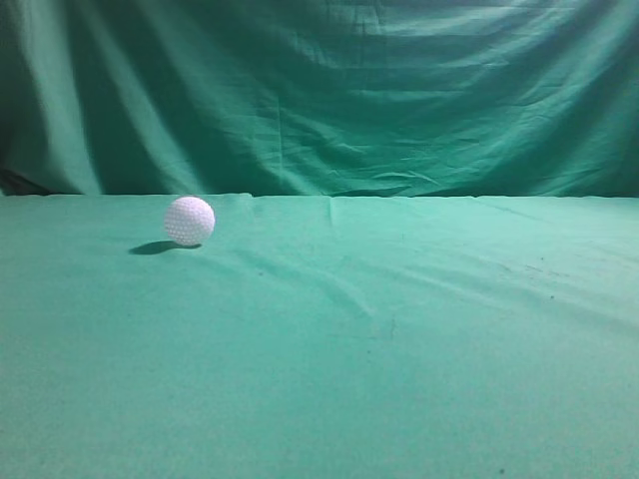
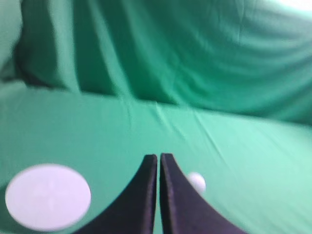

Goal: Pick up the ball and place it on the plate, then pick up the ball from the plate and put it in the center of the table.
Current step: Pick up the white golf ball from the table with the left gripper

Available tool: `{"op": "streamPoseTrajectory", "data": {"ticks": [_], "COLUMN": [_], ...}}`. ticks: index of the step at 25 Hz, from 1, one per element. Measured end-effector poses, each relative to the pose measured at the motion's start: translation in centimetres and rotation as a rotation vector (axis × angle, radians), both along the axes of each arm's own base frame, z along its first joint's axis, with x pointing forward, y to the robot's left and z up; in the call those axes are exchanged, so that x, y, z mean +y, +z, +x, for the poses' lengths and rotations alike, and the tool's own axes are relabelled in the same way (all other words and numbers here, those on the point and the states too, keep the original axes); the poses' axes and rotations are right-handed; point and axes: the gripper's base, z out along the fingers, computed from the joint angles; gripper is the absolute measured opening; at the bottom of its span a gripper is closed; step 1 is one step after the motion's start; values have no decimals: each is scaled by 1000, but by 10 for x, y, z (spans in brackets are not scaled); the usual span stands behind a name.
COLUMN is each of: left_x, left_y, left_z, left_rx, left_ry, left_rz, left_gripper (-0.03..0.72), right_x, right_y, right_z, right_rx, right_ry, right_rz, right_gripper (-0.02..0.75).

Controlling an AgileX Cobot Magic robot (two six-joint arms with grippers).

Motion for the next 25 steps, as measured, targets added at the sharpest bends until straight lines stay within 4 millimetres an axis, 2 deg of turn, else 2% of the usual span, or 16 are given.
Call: {"op": "streamPoseTrajectory", "data": {"ticks": [4, 12, 18, 25], "left_x": [-6, -10, -23, -37], "left_y": [10, -1, 21, 31], "left_z": [21, 58, 89, 130], "left_rx": [190, 393, 559, 705], "left_ry": [-41, -45, -243, -375], "left_rz": [22, 3, 236, 279], "left_gripper": [0, 0, 0, 0], "right_x": [0, 0, 0, 0], "right_y": [0, 0, 0, 0], "right_z": [0, 0, 0, 0], "right_rx": [2, 2, 2, 2], "right_ry": [0, 0, 0, 0], "right_rz": [0, 0, 0, 0], "right_gripper": [0, 0, 0, 0]}}
